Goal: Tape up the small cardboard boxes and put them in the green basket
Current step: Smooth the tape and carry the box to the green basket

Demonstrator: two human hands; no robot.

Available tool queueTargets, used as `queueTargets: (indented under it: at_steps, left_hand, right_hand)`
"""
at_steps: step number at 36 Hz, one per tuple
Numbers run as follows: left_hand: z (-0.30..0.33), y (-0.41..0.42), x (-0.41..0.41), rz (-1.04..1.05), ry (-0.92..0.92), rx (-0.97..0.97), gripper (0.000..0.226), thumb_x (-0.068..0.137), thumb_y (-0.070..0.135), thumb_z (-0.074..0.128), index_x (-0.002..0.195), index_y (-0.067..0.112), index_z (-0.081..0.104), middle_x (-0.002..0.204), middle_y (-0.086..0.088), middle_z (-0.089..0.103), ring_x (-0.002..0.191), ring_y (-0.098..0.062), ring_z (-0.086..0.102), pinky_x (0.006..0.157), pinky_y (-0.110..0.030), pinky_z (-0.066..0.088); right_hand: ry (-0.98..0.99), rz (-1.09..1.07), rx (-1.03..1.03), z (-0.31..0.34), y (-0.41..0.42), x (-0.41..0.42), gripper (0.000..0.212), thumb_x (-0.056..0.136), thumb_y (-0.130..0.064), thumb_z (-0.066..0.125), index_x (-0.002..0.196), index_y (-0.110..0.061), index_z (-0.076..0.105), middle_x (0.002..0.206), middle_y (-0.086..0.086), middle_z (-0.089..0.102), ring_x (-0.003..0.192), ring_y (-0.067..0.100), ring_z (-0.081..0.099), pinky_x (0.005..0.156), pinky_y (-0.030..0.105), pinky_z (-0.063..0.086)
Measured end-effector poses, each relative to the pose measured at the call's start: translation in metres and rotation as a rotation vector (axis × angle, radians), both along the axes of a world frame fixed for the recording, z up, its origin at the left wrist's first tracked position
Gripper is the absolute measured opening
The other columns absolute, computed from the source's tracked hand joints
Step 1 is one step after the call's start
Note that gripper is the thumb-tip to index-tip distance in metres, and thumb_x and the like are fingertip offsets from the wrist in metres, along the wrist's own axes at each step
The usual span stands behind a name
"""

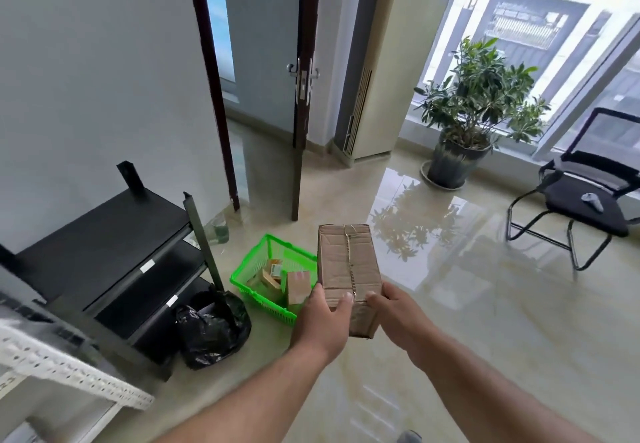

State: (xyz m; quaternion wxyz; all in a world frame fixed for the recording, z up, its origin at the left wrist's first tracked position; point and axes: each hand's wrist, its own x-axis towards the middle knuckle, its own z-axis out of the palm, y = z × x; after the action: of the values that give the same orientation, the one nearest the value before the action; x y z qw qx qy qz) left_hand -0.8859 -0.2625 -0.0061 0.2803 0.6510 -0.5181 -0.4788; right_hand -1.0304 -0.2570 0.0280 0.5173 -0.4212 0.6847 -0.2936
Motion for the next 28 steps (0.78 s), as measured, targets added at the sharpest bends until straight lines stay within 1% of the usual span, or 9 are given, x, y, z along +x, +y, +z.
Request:
queueTargets:
  at_steps: [2,6,8,11,16,19,22,26,28]
  left_hand:
    - [-0.001,-0.010,-0.009,0.010,-0.012,0.007,0.052,0.081,0.059,0.050,0.120,0.025,0.058,0.113,0.007,0.068,0.105,-0.018,0.064,0.093,-0.035,0.052]
    - [-0.004,-0.034,-0.040,0.079,-0.013,0.008,0.048,0.079,0.059,0.049,0.114,0.027,0.059,0.109,0.008,0.070,0.102,-0.016,0.066,0.093,-0.037,0.053]
    - [-0.006,-0.046,-0.062,0.110,-0.014,0.015,0.046,0.080,0.059,0.050,0.112,0.028,0.059,0.107,0.011,0.070,0.101,-0.016,0.066,0.093,-0.037,0.053]
    - [-0.007,-0.062,-0.098,0.150,-0.027,0.023,0.041,0.083,0.057,0.052,0.111,0.028,0.060,0.107,0.011,0.070,0.101,-0.016,0.066,0.093,-0.037,0.053]
    - [-0.008,-0.082,-0.148,0.228,-0.051,0.047,0.037,0.088,0.053,0.056,0.113,0.026,0.060,0.110,0.010,0.069,0.104,-0.017,0.064,0.095,-0.038,0.052]
    - [-0.008,-0.097,-0.177,0.283,-0.069,0.058,0.030,0.091,0.047,0.058,0.111,0.025,0.061,0.110,0.009,0.069,0.104,-0.018,0.064,0.093,-0.035,0.051]
    - [-0.010,-0.110,-0.196,0.335,-0.059,0.072,0.029,0.092,0.045,0.060,0.113,0.024,0.062,0.111,0.009,0.070,0.105,-0.018,0.064,0.094,-0.034,0.051]
    - [-0.016,-0.128,-0.209,0.394,-0.061,0.114,0.044,0.086,0.054,0.057,0.119,0.025,0.060,0.117,0.008,0.069,0.110,-0.018,0.063,0.097,-0.037,0.051]
    - [-0.024,-0.141,-0.209,0.433,-0.073,0.136,0.063,0.078,0.064,0.052,0.128,0.025,0.057,0.123,0.008,0.067,0.114,-0.018,0.062,0.099,-0.038,0.050]
  right_hand:
    - [0.023,0.018,0.004,0.001,-0.012,-0.008,0.031,0.091,-0.015,0.050,0.103,-0.026,0.077,0.101,-0.007,0.079,0.098,0.016,0.074,0.100,0.049,0.054]
    - [0.045,0.069,0.008,-0.006,-0.044,-0.040,0.031,0.084,-0.026,0.052,0.105,-0.023,0.075,0.100,-0.006,0.079,0.099,0.020,0.074,0.098,0.052,0.054]
    - [0.036,0.099,0.016,-0.004,-0.059,-0.062,0.027,0.093,-0.017,0.052,0.107,-0.022,0.074,0.101,-0.006,0.079,0.099,0.019,0.074,0.093,0.046,0.057]
    - [0.025,0.138,0.036,-0.004,-0.083,-0.097,0.027,0.099,-0.013,0.049,0.110,-0.023,0.072,0.103,-0.006,0.078,0.096,0.012,0.073,0.076,0.029,0.056]
    - [0.030,0.197,0.070,-0.006,-0.116,-0.147,0.023,0.097,-0.017,0.052,0.108,-0.023,0.071,0.104,-0.002,0.076,0.098,0.020,0.072,0.086,0.038,0.057]
    - [0.010,0.250,0.077,-0.005,-0.136,-0.172,0.022,0.091,-0.020,0.053,0.099,-0.026,0.073,0.099,-0.006,0.078,0.096,0.017,0.074,0.090,0.040,0.057]
    - [-0.017,0.286,0.094,-0.012,-0.157,-0.191,0.024,0.086,-0.022,0.053,0.100,-0.023,0.073,0.098,-0.004,0.079,0.096,0.017,0.074,0.093,0.042,0.058]
    - [-0.007,0.341,0.112,-0.015,-0.183,-0.199,0.019,0.096,-0.014,0.052,0.099,-0.023,0.069,0.093,-0.008,0.075,0.087,0.011,0.071,0.076,0.030,0.056]
    - [0.020,0.386,0.107,-0.018,-0.200,-0.199,0.015,0.090,-0.021,0.055,0.097,-0.023,0.069,0.094,-0.007,0.076,0.090,0.015,0.072,0.083,0.037,0.058]
